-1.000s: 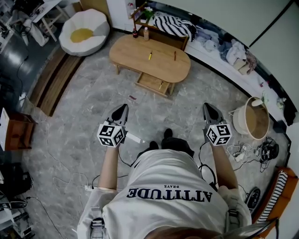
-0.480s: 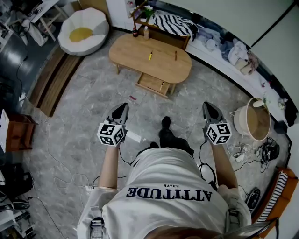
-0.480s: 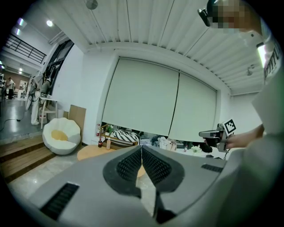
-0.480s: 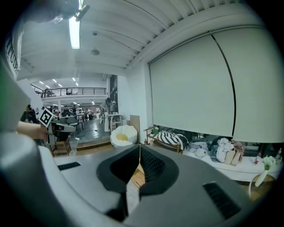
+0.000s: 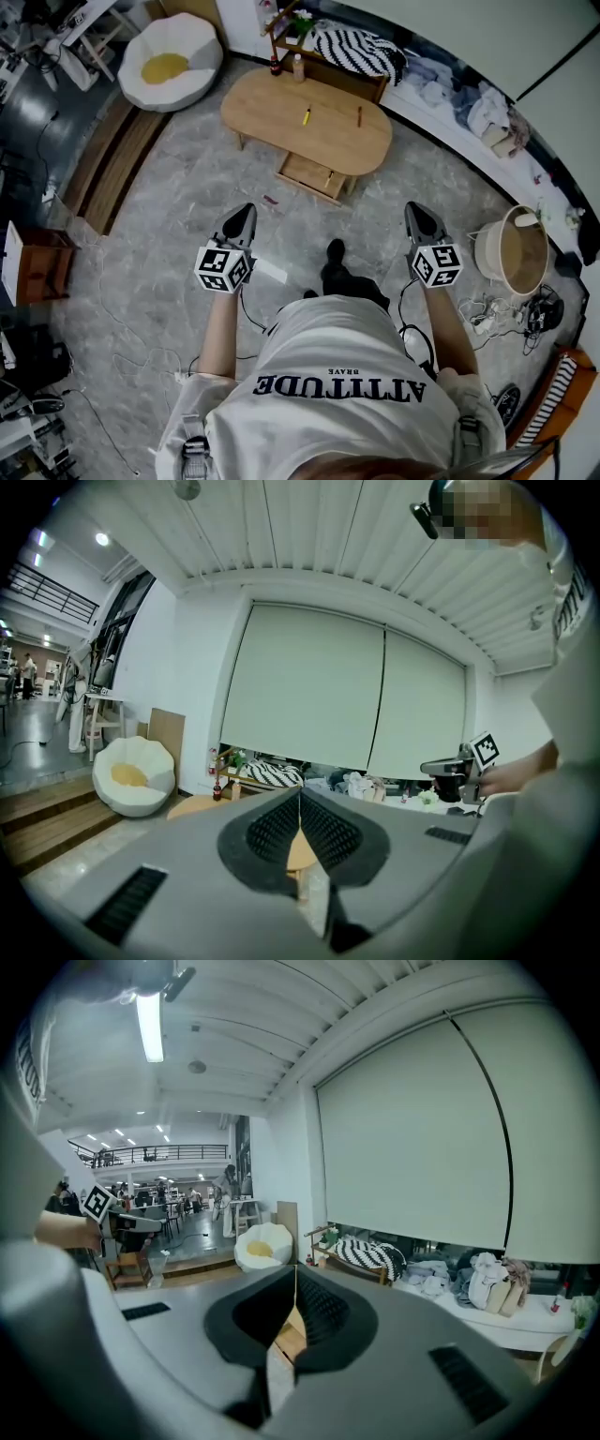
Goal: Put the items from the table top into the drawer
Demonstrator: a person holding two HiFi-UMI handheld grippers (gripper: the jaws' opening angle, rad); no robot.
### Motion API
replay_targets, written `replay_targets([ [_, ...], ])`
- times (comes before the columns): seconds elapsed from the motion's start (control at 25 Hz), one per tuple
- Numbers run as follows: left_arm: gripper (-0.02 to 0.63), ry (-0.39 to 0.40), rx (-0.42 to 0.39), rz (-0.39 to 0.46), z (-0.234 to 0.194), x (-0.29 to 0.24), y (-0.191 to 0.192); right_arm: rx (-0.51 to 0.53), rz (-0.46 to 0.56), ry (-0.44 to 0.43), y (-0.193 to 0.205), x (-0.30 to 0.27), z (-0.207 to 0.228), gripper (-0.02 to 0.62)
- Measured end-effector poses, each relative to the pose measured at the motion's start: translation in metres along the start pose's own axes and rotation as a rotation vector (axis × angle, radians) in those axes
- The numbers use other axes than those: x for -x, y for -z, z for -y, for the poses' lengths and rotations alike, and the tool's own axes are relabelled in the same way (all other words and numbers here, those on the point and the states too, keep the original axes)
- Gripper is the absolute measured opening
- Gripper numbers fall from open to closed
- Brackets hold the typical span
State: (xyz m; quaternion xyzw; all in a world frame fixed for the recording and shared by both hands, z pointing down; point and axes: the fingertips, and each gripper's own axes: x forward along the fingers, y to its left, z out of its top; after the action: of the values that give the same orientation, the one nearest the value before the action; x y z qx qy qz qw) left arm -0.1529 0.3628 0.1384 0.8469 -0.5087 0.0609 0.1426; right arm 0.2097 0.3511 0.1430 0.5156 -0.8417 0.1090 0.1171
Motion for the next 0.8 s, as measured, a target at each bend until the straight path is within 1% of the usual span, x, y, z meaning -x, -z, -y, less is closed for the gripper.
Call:
replay_targets([
  [0.48,0.021,-0.013,0.002,-0.009,-0.014,-0.095,-0.023,0.019,-0.028,-0.049,-0.023,-0.086,0.063,0.02],
  [0.8,0.021,-0.04,-0.007,-0.033,-0.022,-0.163,-0.031,0.014,-0.053,-0.088,-0.025,-0.136,0.108,0.02],
])
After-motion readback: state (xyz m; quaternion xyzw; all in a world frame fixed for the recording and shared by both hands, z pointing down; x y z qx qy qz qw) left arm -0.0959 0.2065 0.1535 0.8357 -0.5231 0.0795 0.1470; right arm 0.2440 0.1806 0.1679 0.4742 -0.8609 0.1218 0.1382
